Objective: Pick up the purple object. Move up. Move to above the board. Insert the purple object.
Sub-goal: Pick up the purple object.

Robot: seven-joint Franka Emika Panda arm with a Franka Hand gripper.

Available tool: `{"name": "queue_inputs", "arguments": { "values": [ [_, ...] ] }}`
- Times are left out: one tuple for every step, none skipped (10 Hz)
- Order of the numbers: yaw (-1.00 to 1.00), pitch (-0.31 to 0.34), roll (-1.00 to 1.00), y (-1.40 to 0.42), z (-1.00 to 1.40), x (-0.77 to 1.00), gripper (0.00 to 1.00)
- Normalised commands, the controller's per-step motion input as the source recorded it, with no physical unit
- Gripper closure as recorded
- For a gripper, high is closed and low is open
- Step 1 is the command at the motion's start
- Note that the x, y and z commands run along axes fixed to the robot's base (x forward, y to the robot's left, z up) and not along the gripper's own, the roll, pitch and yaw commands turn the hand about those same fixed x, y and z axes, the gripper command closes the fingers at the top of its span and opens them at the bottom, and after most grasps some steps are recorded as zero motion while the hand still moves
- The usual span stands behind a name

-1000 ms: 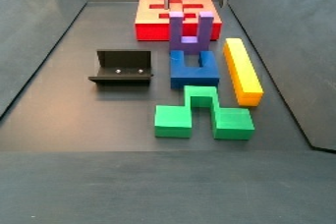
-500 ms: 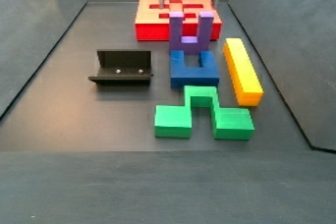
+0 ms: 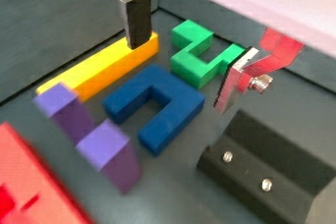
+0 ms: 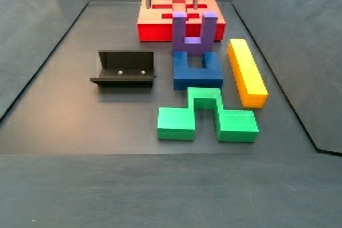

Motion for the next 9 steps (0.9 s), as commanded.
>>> {"name": "queue_inputs", "arguments": {
  "values": [
    [0.20, 0.000, 0.11, -0.74, -0.25, 0.12, 0.00],
    [0.25, 0.000, 0.07, -0.68, -0.22, 0.07, 0.00],
    [0.27, 0.000, 0.05, -0.64, -0.17, 0.02, 0.00],
    [0.32, 0.000, 0.06, -0.49, -0.17, 0.00, 0.00],
    [0.29, 0.000, 0.00, -0.25, -0.17, 0.00, 0.00],
    [0.17, 0.000, 0.00, -0.14, -0.21, 0.00, 0.00],
    [0.00, -0.009, -0.03, 0.05, -0.27, -0.07, 0.00],
    [-0.05, 0.000, -0.02, 0.11, -0.21, 0.00, 0.00],
    [-0.21, 0.000, 0.00, 0.08, -0.16, 0.00, 0.00]
  ]
}}
